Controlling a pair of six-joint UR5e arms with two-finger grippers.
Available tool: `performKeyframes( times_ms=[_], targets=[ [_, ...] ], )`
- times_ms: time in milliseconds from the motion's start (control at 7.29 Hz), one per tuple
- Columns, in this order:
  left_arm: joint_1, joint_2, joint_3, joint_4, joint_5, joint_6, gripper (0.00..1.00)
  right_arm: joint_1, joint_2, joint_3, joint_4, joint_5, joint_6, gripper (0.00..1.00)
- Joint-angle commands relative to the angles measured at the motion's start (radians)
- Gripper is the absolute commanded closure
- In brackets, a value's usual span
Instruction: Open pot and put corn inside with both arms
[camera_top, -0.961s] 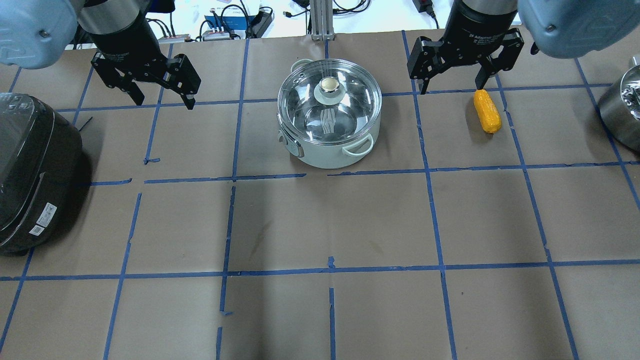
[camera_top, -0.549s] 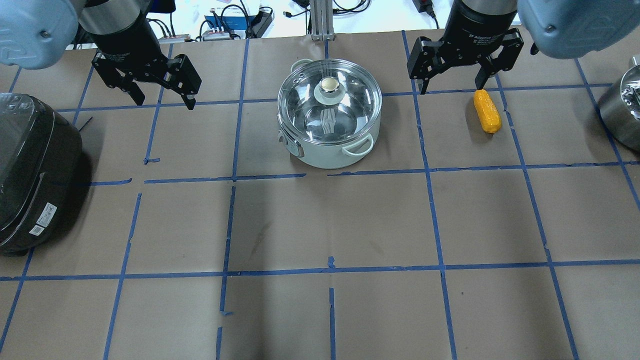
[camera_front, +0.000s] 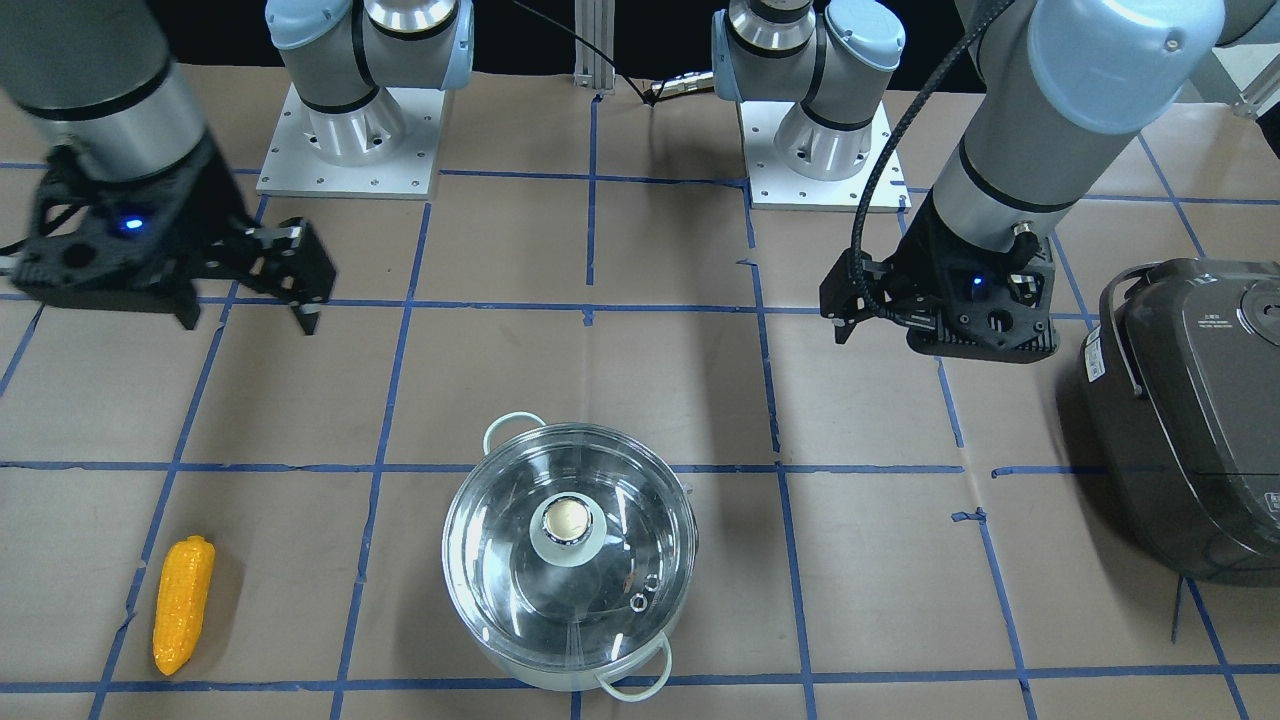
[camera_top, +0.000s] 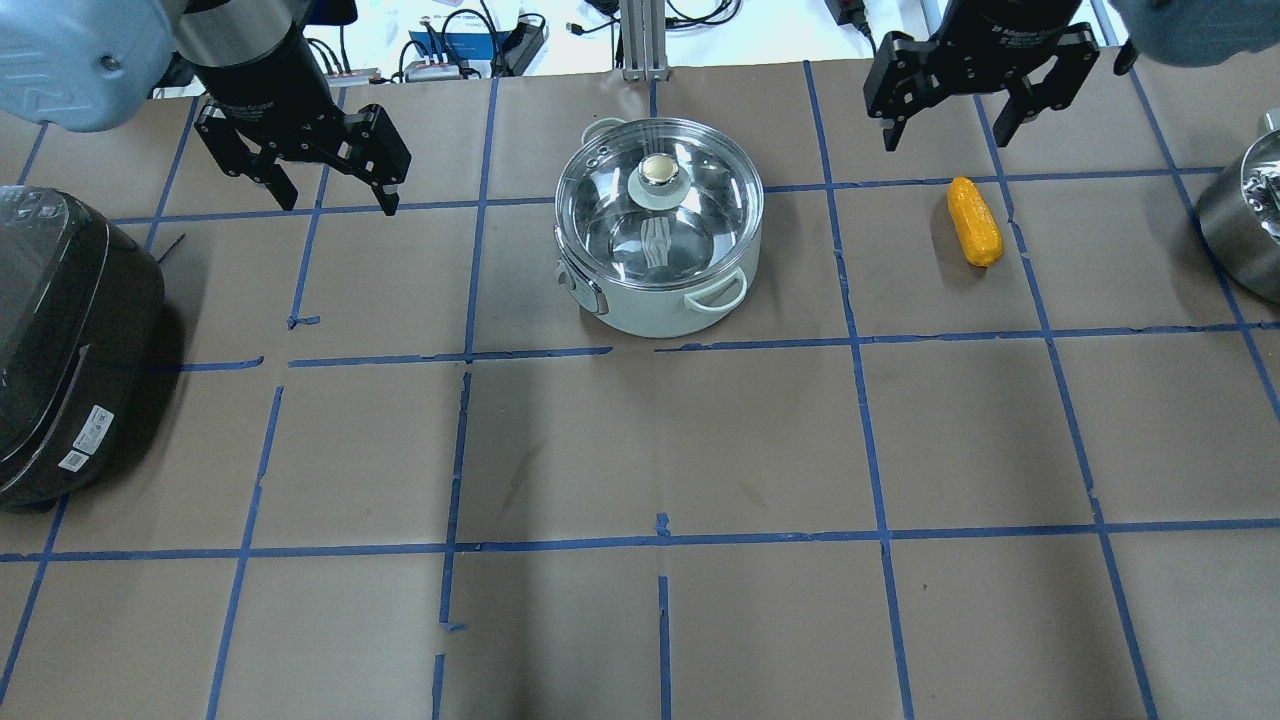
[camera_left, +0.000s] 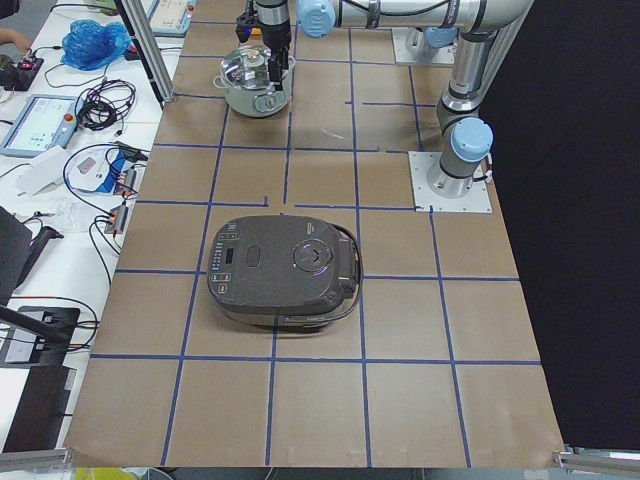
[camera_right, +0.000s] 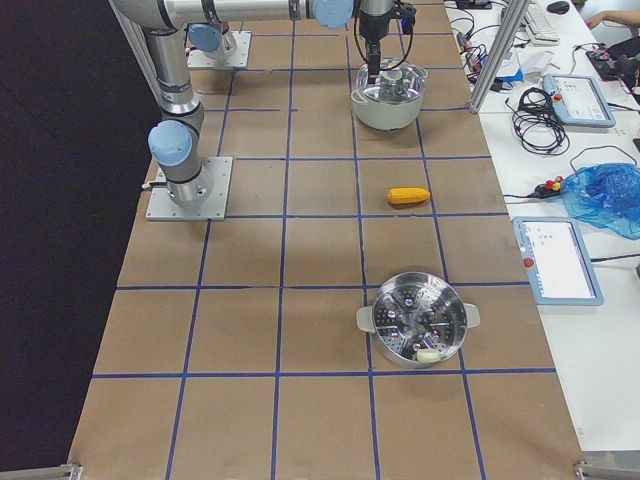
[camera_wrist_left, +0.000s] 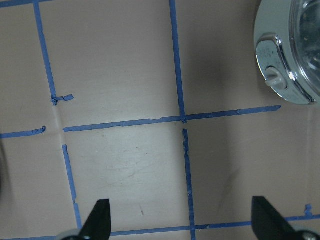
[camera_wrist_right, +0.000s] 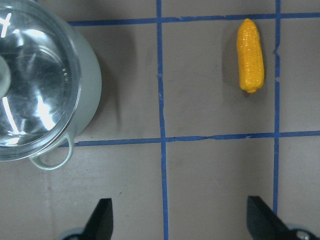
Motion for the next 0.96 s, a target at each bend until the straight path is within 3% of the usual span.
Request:
performKeyframes(
  times_ms=[0, 412, 549, 824],
  targets=[
    [-0.101, -0.083, 0.081, 0.019, -0.002, -0.110, 0.00, -0.123, 0.126, -0.093, -0.008, 0.011, -0.106, 0.08],
    [-0.324, -0.474, 0.490, 0.070, -0.031, -0.280, 0.00, -0.186, 0.428, -0.098, -0.293, 0.008, -0.220, 0.14],
    [-0.367, -0.488, 0.511, 0.064, -0.041, -0.347, 0.00, -0.215, 0.499, -0.092, -0.383, 0.014, -0.246, 0.14],
    [-0.381, -0.502, 0.501, 0.070, -0.050, -0.361, 0.00, -0.222, 0.556, -0.039, -0.456, 0.016, -0.283, 0.17]
  ],
)
